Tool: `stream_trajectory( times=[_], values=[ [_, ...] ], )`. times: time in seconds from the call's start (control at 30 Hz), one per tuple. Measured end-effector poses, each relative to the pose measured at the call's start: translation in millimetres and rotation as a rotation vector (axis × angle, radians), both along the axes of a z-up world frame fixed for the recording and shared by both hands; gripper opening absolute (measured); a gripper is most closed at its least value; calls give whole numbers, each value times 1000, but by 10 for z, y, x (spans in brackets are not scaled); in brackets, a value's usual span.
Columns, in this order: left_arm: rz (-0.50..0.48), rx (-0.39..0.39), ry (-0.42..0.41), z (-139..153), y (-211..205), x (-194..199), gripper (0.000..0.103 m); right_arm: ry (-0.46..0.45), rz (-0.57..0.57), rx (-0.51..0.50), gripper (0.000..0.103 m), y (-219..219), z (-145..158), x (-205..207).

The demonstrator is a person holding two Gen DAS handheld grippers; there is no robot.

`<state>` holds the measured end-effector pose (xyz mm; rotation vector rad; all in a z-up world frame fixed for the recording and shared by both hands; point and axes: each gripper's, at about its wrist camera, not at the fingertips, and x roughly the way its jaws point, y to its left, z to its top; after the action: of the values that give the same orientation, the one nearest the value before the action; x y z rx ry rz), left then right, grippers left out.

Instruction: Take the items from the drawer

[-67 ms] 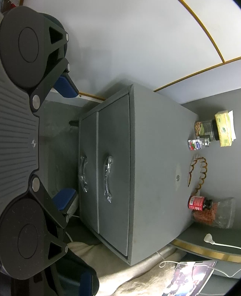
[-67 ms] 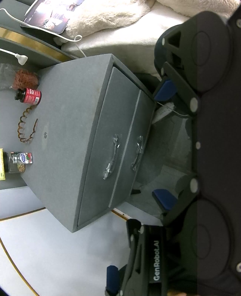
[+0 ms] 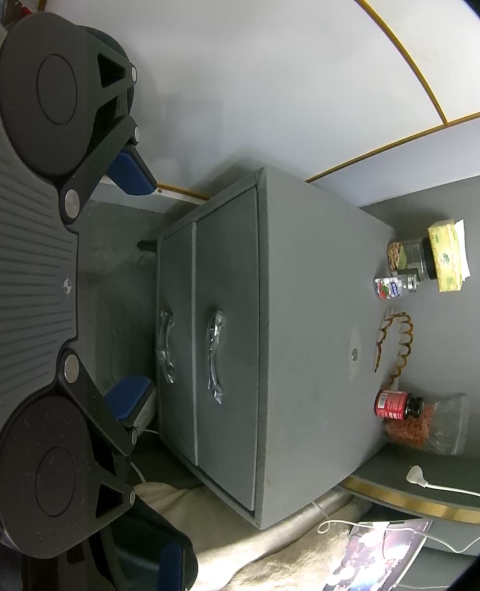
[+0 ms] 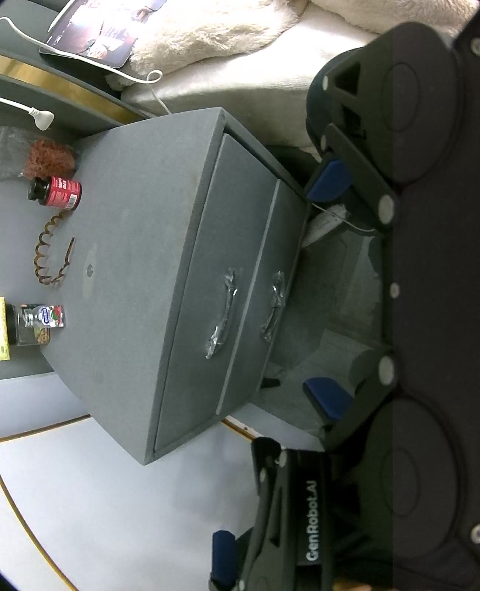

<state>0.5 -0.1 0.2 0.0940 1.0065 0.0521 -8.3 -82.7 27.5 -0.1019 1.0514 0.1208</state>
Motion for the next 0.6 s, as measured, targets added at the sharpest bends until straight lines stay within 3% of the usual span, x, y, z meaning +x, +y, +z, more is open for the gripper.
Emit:
stream_trajectory(
  times=[0.6],
  values=[
    [0,5,-8,4,8,-59,103,19,7,12,103,-41,-34,41]
  ],
)
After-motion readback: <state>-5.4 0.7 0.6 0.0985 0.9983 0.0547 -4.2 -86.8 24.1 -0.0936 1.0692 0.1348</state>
